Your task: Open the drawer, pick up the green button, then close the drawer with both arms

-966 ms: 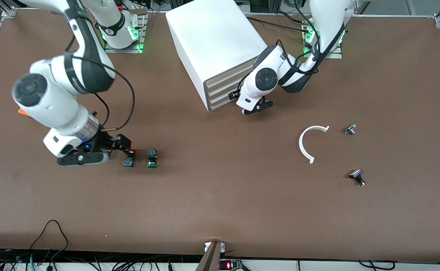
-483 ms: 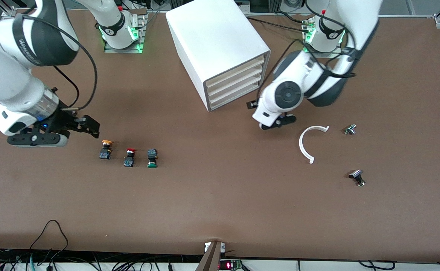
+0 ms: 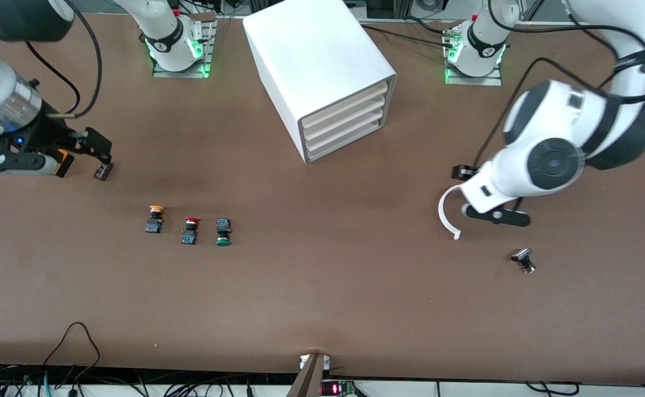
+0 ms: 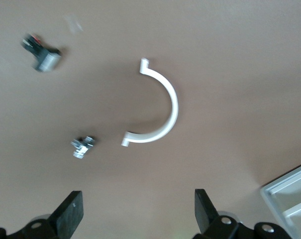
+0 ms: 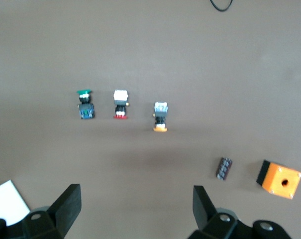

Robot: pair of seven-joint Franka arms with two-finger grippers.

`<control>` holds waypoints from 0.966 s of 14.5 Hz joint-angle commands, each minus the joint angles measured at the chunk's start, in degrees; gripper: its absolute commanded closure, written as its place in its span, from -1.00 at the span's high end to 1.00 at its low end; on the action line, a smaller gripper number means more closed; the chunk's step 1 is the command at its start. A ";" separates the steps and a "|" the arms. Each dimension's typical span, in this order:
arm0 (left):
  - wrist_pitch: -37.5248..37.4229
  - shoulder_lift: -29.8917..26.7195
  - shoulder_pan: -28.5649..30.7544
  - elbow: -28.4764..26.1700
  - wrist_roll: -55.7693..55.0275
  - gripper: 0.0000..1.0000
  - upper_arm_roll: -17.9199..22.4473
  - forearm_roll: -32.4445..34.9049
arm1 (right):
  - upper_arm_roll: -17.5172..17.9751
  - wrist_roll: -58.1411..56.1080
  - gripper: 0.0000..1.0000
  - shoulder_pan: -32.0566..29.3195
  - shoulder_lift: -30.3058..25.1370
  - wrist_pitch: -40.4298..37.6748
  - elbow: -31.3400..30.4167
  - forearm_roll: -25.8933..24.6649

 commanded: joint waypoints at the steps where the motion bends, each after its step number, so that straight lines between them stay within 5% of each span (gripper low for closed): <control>1: -3.85 -2.07 3.89 4.57 9.02 0.97 -1.32 1.18 | 2.91 1.67 0.99 -3.43 -5.42 -2.27 -2.97 -0.64; 4: -4.83 -9.70 3.82 1.35 9.74 0.97 0.60 -0.04 | 4.14 1.58 0.99 -6.24 -10.00 -0.78 -6.75 0.32; 7: -2.73 -17.62 -1.96 -6.21 10.00 0.98 15.86 -14.43 | 3.88 0.71 0.99 -6.69 -12.47 0.79 -10.26 2.00; 9: -0.01 -22.63 -3.83 -10.43 10.00 0.98 18.27 -14.37 | 3.97 0.71 0.99 -6.69 -12.47 1.42 -11.15 2.00; 12: 15.07 -29.66 -7.50 -21.24 9.56 0.98 23.10 -14.37 | 4.06 0.71 0.99 -6.51 -12.47 1.33 -10.89 2.00; 14: 14.25 -29.95 -8.14 -21.27 9.39 0.98 23.55 -12.72 | 3.97 0.71 0.99 -6.25 -12.47 1.51 -10.80 2.09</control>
